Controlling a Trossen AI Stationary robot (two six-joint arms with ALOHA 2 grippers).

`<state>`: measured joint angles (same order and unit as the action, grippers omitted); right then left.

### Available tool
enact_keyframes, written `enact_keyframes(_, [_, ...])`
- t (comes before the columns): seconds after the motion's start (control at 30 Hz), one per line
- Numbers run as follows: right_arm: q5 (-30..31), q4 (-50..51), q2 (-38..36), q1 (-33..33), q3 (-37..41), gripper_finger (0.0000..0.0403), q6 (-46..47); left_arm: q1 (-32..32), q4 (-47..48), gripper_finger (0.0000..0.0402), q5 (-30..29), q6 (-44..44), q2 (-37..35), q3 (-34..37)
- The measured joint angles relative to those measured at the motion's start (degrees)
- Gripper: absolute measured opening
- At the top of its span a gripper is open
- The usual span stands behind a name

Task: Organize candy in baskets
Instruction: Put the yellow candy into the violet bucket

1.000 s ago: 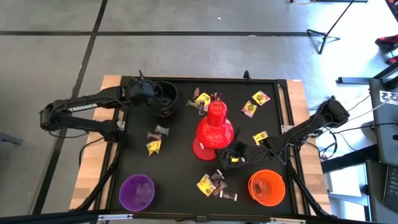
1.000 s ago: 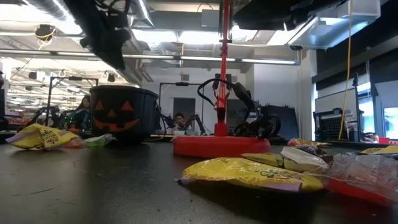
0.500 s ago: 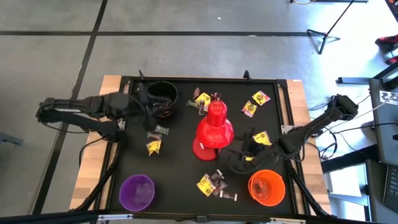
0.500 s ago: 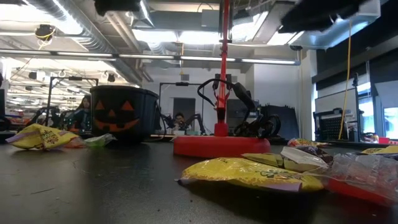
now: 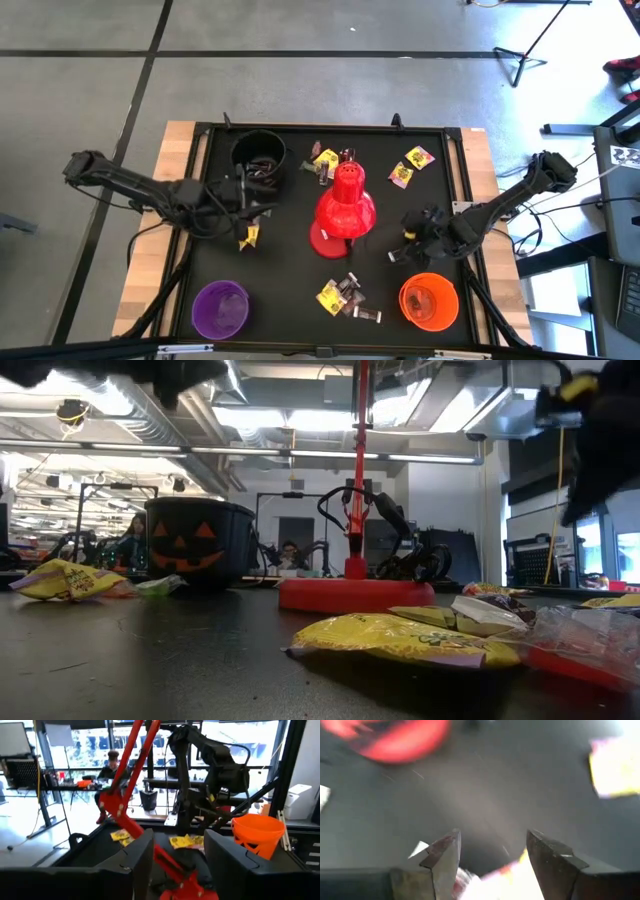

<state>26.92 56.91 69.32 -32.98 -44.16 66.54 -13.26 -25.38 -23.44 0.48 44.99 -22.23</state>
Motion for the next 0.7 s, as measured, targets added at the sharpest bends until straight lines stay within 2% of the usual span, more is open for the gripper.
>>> enact_keyframes(0.2, [-6.16,4.56,-0.01,0.0,1.99,0.0224,8.62,0.01,-2.15,0.0163,-0.02,-3.61,0.02,4.49])
enact_keyframes(0.47, [-13.86,1.1,-0.01,-0.01,8.89,0.0224,14.67,0.01,-2.35,0.0163,-0.01,-4.55,0.0,4.71])
enact_keyframes(0.7, [-16.08,-5.19,-0.1,-0.01,15.23,0.0224,18.27,0.01,-2.35,0.0163,-0.03,-4.4,0.0,4.71])
